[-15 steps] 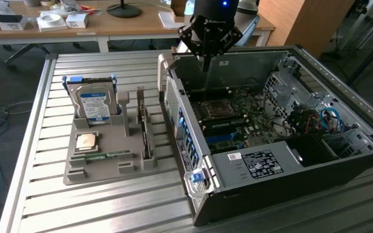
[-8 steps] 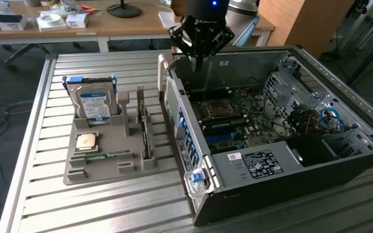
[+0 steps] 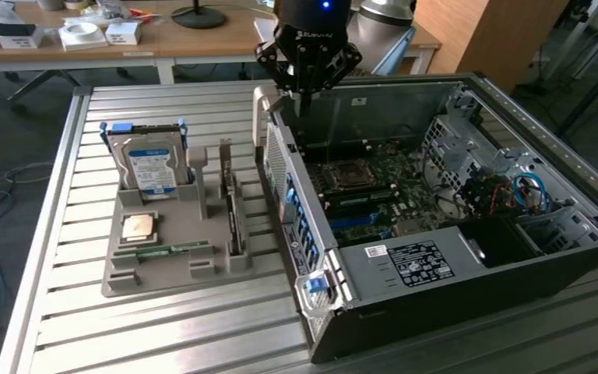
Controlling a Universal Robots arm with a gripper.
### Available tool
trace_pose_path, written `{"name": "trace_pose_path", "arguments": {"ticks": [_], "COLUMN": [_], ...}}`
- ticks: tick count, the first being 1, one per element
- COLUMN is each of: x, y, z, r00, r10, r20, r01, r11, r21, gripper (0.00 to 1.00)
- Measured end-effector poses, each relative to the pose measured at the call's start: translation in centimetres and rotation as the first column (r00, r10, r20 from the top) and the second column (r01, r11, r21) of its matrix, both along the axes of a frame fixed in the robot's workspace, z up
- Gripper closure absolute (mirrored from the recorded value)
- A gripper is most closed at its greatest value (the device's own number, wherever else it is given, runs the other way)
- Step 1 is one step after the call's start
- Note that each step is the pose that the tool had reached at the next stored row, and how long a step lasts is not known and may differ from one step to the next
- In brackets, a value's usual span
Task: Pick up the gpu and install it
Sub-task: 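Reach for the gpu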
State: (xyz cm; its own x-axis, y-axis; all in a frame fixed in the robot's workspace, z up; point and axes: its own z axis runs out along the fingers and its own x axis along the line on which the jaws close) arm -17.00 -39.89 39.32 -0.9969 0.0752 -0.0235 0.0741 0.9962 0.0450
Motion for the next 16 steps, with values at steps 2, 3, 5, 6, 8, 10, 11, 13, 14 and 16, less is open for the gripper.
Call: {"name": "trace_pose_path", "arguments": {"ticks": [2, 3, 5, 6, 8, 10, 11, 13, 14, 16], "x": [-0.5, -0.8, -1.3, -1.5, -2.0, -2.5, -2.8, -3.4, -3.7, -4.3], "y": [0.0, 0.0, 0.0, 0.0, 0.0, 0.0, 0.0, 0.01, 0.01, 0.02], "z": [0.0, -0.01, -0.01, -0.01, -0.01, -0.01, -0.01, -0.01, -0.01, -0.02], "r00": [1.0, 1.0, 1.0, 1.0, 1.0, 1.0, 1.0, 1.0, 1.0, 1.0], "r10": [0.0, 0.0, 0.0, 0.0, 0.0, 0.0, 0.0, 0.0, 0.0, -0.001], "r20": [0.0001, 0.0001, 0.0001, 0.0001, 0.0001, 0.0001, 0.0001, 0.0001, 0.0001, 0.0002], "r01": [0.0, 0.0, 0.0, 0.0, 0.0, 0.0, 0.0, 0.0, 0.0, 0.001], "r11": [1.0, 1.0, 1.0, 1.0, 1.0, 1.0, 1.0, 1.0, 1.0, 1.0], "r21": [0.0, 0.0, 0.0001, 0.0, 0.0001, 0.0, 0.0, 0.0, 0.0, 0.0], "gripper": [0.89, 0.89, 0.89, 0.89, 0.89, 0.89, 0.89, 0.89, 0.89, 0.89]}}
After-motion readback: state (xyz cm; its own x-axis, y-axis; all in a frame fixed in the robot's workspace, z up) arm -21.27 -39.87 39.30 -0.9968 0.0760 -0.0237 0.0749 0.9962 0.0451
